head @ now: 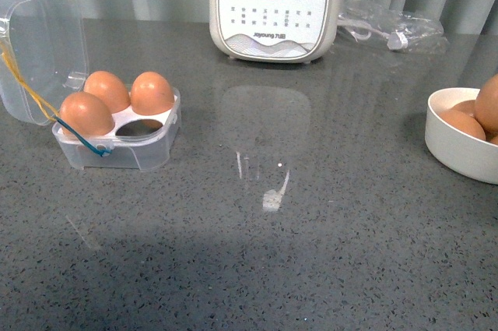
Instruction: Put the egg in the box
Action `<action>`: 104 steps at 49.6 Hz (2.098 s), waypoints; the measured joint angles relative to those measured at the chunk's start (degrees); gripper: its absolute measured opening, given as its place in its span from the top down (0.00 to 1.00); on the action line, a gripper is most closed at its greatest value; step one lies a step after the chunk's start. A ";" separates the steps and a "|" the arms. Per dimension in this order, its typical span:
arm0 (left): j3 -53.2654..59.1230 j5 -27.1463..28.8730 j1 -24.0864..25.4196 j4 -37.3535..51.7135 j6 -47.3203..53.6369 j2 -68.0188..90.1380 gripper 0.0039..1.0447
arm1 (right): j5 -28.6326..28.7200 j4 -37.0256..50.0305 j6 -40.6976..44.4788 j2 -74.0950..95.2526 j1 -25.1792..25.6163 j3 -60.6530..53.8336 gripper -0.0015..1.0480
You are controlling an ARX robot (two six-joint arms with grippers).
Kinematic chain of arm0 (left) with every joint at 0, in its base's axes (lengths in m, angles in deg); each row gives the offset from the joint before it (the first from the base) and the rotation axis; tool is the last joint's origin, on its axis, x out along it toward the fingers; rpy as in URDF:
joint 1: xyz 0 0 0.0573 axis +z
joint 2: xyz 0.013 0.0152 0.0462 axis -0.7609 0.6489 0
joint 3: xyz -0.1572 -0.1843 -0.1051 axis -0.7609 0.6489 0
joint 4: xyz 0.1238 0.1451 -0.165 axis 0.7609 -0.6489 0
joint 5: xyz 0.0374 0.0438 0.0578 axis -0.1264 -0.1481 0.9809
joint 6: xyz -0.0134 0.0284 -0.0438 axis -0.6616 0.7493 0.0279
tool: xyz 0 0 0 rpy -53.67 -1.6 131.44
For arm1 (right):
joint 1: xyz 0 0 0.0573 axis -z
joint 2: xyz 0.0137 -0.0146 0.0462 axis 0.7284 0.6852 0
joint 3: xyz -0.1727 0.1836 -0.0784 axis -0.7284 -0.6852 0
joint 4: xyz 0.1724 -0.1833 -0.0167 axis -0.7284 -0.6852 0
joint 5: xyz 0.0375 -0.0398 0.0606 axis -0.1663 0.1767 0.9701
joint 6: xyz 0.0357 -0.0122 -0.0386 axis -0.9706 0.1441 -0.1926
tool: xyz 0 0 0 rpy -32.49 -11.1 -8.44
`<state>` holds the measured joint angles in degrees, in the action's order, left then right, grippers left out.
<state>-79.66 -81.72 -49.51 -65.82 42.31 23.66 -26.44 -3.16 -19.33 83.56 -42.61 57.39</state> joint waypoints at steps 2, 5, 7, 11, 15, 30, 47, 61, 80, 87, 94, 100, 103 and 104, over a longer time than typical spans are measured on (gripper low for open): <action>0.00 0.00 0.00 0.00 0.00 0.00 0.06 | -0.07 0.37 0.02 0.96 -0.20 0.63 0.07; 0.00 0.00 0.00 0.00 0.00 0.00 0.06 | -0.11 0.63 0.09 2.93 -0.52 1.99 0.07; 0.00 0.00 0.00 0.00 0.00 0.00 0.06 | 0.11 0.68 0.09 4.17 -0.74 2.75 0.07; 0.00 0.00 0.00 0.00 0.00 0.00 0.06 | 0.44 0.96 0.09 6.01 -1.05 3.72 0.07; 0.00 0.00 0.00 0.00 0.00 0.00 0.06 | 0.72 1.40 0.09 8.31 -1.51 5.03 0.07; 0.00 0.00 0.00 0.00 0.02 0.00 0.06 | 0.70 1.55 0.28 14.10 -3.39 10.32 0.07; 0.00 0.00 0.00 0.00 0.00 0.00 0.06 | 0.52 1.90 0.52 20.13 -7.08 14.47 0.07; 0.00 0.00 0.00 0.00 0.02 0.00 0.06 | 0.39 1.70 0.85 21.46 -7.23 15.26 0.32; -0.02 0.00 0.00 0.00 0.00 0.00 0.06 | 1.07 0.81 -0.76 17.92 -6.19 14.80 0.62; 0.00 0.00 0.00 0.00 0.00 0.00 0.06 | 4.15 -3.72 -6.27 15.56 -9.05 18.62 0.62; -0.02 0.00 0.00 0.00 0.00 0.00 0.06 | 6.23 -6.05 -16.20 17.62 -15.72 26.34 0.62; 0.00 0.00 0.00 0.00 0.00 0.00 0.06 | 6.91 -5.75 -21.31 23.65 -23.37 32.76 0.62; 0.00 0.00 0.00 0.00 0.00 0.00 0.06 | 7.26 -6.80 -22.69 27.58 -27.43 36.09 0.62; 0.00 0.00 0.00 0.00 0.00 0.00 0.06 | 7.41 -7.19 -22.88 28.48 -28.28 36.87 0.62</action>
<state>-79.66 -81.72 -49.51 -65.82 42.31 23.66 -19.03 -10.35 -42.21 112.04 -70.89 94.26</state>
